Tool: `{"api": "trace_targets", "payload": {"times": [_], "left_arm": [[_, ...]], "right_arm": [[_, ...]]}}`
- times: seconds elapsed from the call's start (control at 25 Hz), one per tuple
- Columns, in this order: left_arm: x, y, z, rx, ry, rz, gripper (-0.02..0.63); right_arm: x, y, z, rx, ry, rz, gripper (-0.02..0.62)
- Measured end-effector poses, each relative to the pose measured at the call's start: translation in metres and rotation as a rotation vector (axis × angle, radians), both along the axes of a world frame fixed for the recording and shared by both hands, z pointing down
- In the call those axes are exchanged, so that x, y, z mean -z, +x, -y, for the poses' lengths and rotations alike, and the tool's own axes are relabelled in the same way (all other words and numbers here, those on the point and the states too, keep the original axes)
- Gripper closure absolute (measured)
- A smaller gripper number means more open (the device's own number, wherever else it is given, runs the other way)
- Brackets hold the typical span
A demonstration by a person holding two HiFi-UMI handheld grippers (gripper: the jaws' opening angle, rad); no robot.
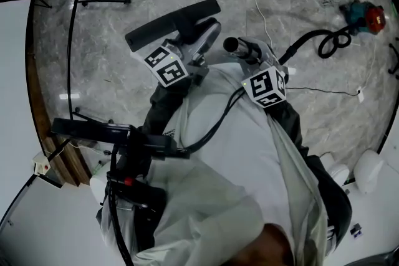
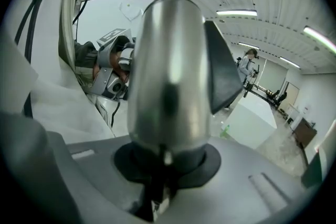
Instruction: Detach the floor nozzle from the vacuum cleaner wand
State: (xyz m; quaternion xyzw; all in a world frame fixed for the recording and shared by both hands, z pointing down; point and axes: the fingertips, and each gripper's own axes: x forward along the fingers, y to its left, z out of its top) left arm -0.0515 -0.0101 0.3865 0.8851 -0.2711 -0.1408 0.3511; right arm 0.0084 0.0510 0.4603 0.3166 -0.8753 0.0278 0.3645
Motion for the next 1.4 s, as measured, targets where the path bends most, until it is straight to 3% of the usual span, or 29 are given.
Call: {"api": "trace_targets", "payload": {"times": [0.44,0.64,1.4], "left_arm": [[0.0,0.0,-0.007,-0.036,-0.008,-0.031,0.529],[0.0,-0.003,-0.011,-0.044,0.001,-0.028,0.529],[-0.002,-0.002,-0.021,-0.068,-0.003,-0.031,0.529]], "right_arm": [[-0.009,0.001,-0.008,-0.008,-0.012,-0.03,0.534],[-0.013,0.007,-0.008,-0.059,-0.011,-0.021,0.532],[-0.02,0.003,-0.015,-0.055,-0.028,-0.047,0.529]]}}
